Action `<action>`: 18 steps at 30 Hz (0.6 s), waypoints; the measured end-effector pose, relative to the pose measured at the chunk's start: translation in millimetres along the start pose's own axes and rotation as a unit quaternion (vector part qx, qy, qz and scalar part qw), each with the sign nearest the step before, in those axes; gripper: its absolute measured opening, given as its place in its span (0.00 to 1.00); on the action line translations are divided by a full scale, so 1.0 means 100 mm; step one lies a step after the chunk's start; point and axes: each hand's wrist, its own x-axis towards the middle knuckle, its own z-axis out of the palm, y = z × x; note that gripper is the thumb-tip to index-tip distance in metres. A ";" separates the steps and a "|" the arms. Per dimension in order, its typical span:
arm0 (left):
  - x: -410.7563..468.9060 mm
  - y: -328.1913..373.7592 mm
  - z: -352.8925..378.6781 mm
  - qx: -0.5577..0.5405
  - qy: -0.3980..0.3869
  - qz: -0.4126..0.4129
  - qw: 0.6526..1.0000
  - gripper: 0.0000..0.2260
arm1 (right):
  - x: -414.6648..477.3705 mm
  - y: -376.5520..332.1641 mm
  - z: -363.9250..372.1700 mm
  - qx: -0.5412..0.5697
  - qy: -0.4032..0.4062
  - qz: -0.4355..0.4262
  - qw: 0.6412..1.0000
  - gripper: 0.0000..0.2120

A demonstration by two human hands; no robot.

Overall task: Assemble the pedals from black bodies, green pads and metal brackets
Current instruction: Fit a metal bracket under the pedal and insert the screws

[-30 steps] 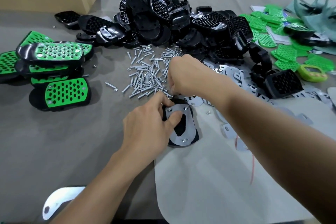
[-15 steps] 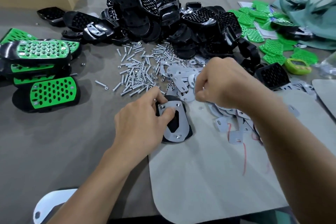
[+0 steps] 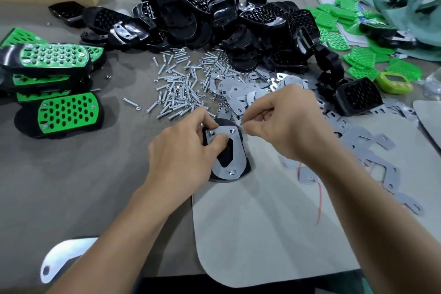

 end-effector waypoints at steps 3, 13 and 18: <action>-0.01 0.00 -0.01 0.002 0.000 -0.002 1.000 0.10 | 0.07 -0.08 0.05 -0.020 -0.029 -0.012 0.999 0.09; 0.02 -0.01 0.02 0.001 0.005 0.003 1.000 0.11 | 0.13 -0.21 -0.01 -0.192 -0.105 -0.142 0.965 0.06; 0.01 0.01 0.00 -0.003 0.001 0.002 1.000 0.11 | 0.16 -0.38 -0.04 -0.247 -0.164 -0.141 0.945 0.12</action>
